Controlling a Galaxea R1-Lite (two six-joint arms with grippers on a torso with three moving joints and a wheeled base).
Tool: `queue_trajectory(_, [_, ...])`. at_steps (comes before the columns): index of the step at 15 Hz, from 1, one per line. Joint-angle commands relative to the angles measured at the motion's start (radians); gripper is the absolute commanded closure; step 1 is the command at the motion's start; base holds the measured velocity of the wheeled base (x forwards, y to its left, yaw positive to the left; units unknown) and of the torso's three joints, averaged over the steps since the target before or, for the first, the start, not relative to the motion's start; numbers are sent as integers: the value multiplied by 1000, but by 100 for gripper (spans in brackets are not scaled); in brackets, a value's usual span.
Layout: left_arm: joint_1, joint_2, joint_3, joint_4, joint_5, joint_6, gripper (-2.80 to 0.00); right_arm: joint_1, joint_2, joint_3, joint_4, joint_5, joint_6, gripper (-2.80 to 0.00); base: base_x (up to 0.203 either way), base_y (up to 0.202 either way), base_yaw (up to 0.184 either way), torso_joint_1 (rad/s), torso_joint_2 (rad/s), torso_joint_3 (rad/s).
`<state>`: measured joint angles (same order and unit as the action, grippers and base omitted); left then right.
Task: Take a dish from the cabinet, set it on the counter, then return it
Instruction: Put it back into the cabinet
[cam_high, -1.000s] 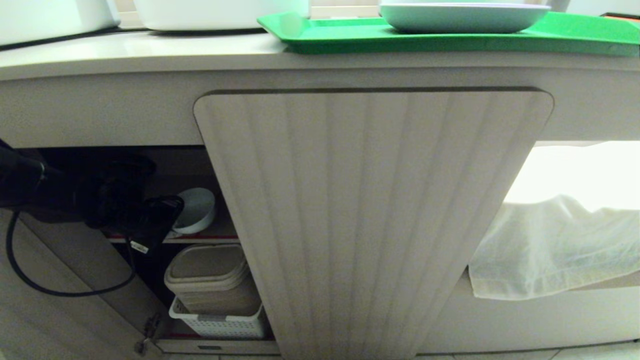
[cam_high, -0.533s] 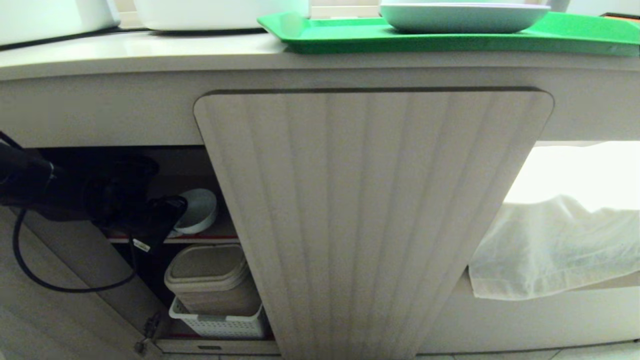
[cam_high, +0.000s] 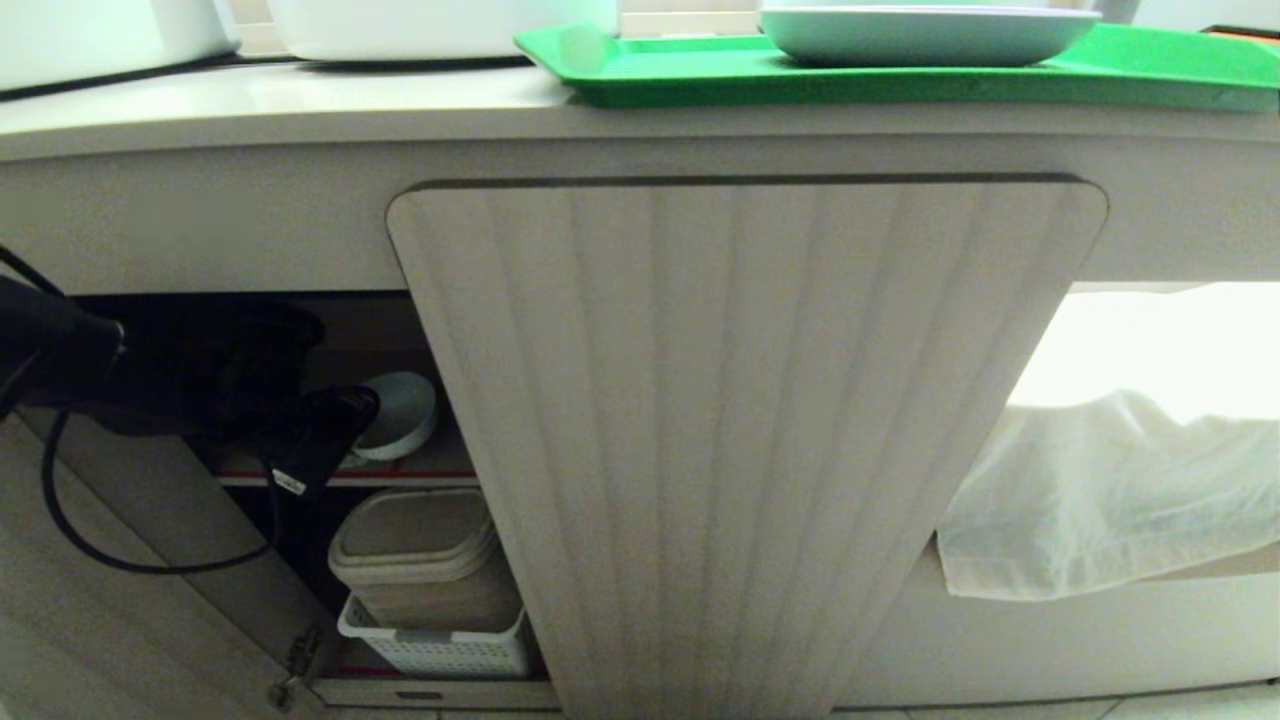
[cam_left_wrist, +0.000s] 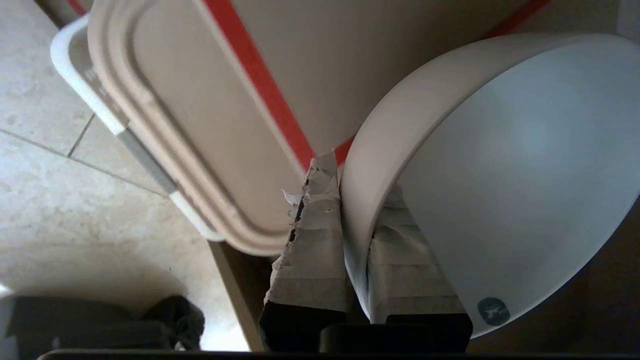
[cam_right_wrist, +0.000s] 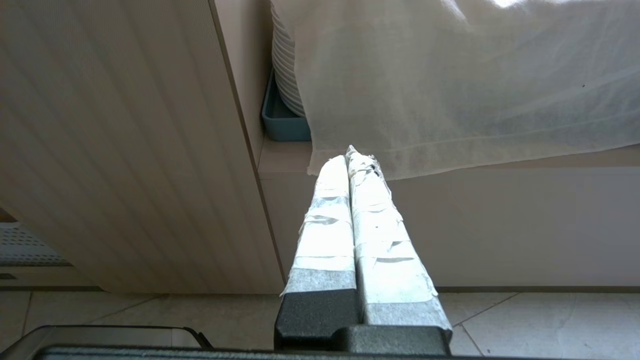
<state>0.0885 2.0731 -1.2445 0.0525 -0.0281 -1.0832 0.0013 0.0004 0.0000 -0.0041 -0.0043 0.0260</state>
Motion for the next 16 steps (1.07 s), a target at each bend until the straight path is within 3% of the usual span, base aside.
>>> queue_trajectory(1, [1,18,-17,0,4,-7,0,0,1,0,-1,0,0,0,0,0,0,0,0,0])
queue_trajectory(16, [4,95,-88,-3,4,-17,0,0,3,0,-1,0,0,0,0,0,0,0,0,0])
